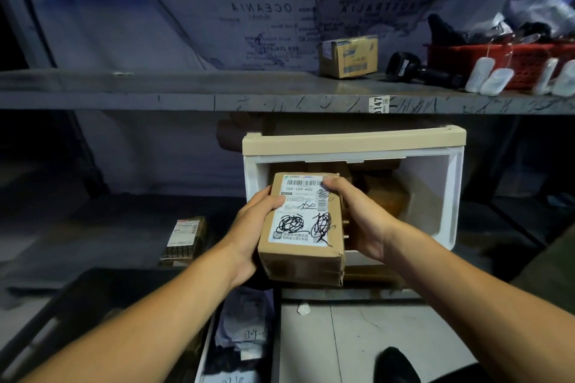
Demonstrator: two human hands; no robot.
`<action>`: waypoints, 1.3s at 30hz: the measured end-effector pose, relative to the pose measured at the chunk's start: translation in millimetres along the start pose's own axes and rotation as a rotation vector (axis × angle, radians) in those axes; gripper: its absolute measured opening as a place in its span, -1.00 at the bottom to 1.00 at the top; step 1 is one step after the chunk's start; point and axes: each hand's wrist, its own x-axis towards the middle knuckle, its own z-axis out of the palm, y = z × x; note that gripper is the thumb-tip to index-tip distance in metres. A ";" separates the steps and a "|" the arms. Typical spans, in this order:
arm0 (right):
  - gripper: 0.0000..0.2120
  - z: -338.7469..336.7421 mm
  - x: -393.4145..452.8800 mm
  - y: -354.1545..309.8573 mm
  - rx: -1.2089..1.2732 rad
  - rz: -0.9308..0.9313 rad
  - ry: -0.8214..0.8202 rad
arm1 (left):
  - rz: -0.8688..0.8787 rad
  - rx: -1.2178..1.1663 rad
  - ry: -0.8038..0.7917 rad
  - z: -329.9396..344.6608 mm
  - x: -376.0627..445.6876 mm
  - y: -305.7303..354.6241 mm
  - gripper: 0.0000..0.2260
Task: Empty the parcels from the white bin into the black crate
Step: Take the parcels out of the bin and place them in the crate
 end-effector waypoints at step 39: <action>-0.46 31.7 -76.2 -11.8 0.206 0.108 -0.036 | -0.025 -0.256 0.228 -2.4 -58.7 19.6 -0.55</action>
